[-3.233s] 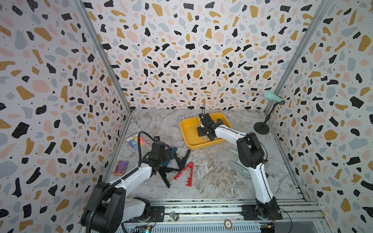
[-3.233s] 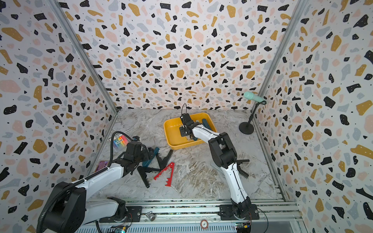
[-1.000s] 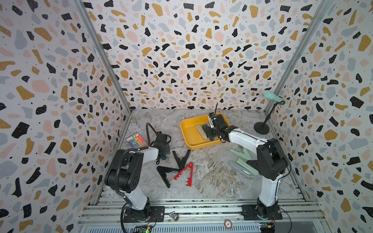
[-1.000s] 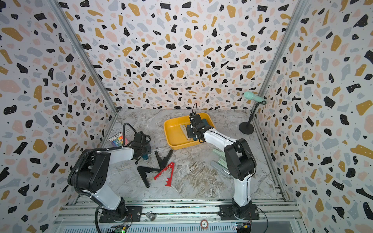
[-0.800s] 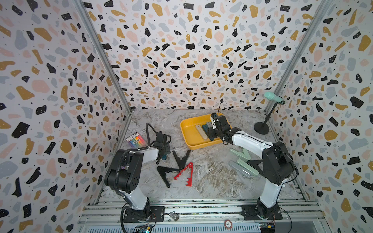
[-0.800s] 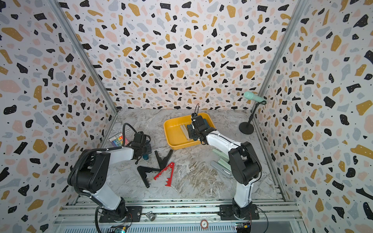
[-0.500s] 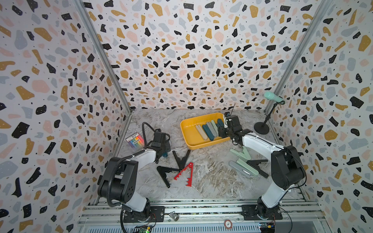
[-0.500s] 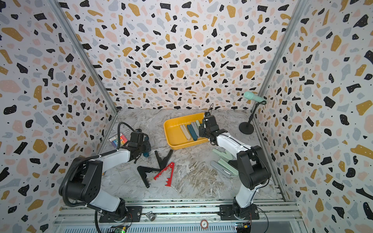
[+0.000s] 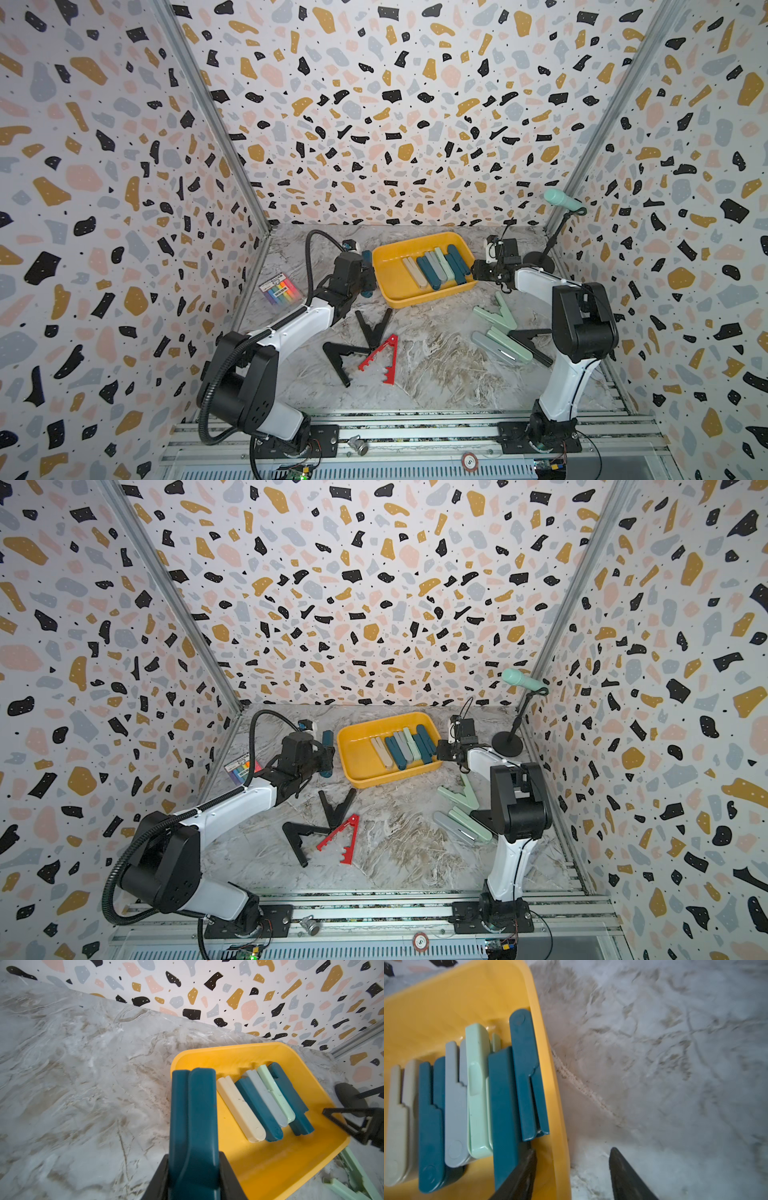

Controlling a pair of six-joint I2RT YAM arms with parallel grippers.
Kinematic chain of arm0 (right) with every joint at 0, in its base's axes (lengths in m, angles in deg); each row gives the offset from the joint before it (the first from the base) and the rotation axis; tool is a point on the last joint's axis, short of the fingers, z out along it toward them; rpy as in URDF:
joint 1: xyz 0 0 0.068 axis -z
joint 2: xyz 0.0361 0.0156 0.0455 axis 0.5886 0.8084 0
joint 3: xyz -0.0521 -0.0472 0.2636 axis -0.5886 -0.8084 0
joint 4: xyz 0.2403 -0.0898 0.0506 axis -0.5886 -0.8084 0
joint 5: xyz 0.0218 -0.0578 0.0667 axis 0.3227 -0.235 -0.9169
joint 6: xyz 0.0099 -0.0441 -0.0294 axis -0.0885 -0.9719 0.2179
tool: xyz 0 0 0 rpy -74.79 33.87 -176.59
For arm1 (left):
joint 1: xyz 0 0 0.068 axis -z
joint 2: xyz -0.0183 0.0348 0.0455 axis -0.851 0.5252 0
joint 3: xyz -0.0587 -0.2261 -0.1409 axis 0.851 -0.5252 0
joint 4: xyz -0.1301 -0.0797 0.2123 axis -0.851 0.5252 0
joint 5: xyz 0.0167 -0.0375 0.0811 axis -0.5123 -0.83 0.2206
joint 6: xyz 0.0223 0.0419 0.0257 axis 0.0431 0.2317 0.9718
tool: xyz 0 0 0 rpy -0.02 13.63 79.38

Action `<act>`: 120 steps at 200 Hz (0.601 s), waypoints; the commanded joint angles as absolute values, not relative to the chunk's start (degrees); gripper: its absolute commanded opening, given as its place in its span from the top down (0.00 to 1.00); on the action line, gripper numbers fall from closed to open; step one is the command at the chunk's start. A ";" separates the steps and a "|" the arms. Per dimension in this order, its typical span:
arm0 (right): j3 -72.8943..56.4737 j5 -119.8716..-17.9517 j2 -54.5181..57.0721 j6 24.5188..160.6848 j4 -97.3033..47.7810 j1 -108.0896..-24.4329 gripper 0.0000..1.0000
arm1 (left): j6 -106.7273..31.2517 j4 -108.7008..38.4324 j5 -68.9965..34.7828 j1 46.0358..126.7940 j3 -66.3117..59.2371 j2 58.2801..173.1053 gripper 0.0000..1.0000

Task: Put the pruning pliers into the storage box
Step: Pick up the pruning pliers from the center of the board, then place the pruning pliers in the storage box.

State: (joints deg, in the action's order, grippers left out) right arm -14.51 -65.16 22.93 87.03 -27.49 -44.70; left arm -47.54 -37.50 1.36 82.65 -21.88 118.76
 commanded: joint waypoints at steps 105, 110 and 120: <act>-18.22 -65.77 18.01 94.47 -27.38 -50.20 0.75 | -50.99 -36.83 -1.71 86.70 -5.29 138.51 0.87; -19.07 -66.08 17.40 95.43 -26.58 -50.25 0.75 | -50.92 -36.55 -1.75 86.71 -4.60 139.22 0.87; -20.74 -66.67 16.15 97.22 -24.97 -50.59 0.75 | -50.63 -36.36 -1.76 86.72 -3.61 140.61 0.87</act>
